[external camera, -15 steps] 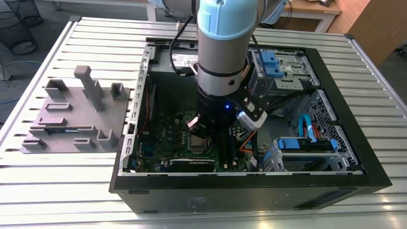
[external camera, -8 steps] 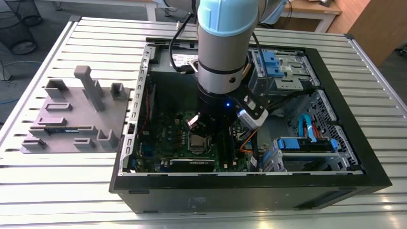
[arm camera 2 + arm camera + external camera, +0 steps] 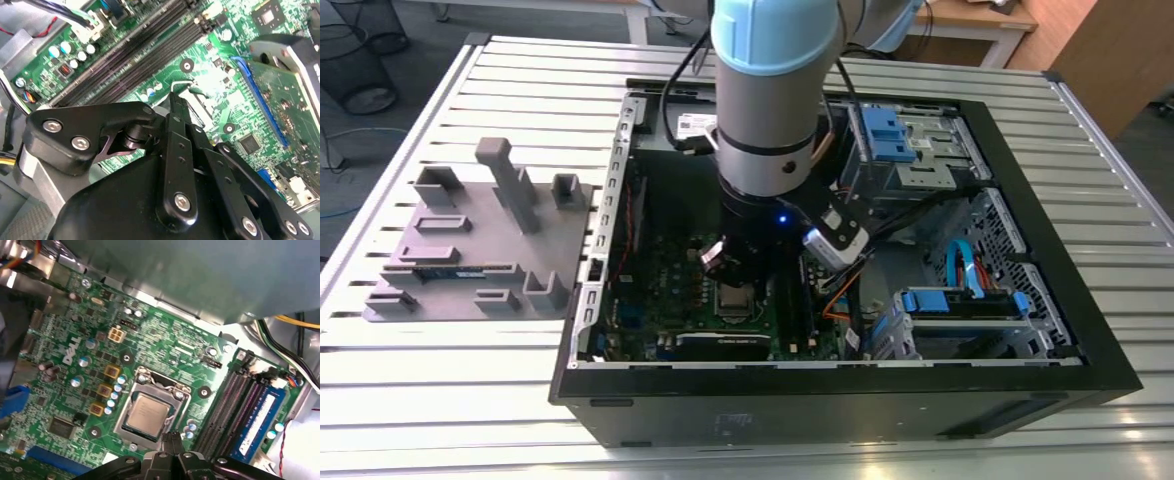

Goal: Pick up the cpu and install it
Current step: 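Install the first cpu locking lever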

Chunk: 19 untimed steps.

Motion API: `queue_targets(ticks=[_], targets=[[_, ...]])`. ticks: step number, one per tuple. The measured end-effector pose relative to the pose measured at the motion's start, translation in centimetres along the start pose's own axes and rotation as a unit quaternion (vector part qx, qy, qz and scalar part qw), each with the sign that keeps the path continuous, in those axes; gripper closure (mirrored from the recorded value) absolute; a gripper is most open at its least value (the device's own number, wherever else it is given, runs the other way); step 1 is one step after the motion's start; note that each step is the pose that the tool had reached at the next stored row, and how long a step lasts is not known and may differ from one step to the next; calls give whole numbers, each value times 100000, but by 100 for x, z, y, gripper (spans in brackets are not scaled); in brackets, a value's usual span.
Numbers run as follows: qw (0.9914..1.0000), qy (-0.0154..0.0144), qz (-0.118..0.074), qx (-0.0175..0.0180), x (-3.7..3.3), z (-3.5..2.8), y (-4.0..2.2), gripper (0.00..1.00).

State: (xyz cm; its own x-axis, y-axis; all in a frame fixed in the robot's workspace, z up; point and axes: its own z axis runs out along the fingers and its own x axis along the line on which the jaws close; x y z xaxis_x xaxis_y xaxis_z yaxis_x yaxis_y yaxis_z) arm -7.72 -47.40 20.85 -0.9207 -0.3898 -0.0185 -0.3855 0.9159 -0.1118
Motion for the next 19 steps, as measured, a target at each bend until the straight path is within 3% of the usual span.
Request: queue_targets(ticks=[3,6,14,16,19], targets=[[99999,-388,44,-147,35,-2,14,89],[99998,-554,61,-213,44,-21,16,89],[99997,-761,92,-122,46,-218,-3,89],[99992,-1221,131,62,74,-219,8,89],[99976,-2149,226,464,135,-224,34,89]])
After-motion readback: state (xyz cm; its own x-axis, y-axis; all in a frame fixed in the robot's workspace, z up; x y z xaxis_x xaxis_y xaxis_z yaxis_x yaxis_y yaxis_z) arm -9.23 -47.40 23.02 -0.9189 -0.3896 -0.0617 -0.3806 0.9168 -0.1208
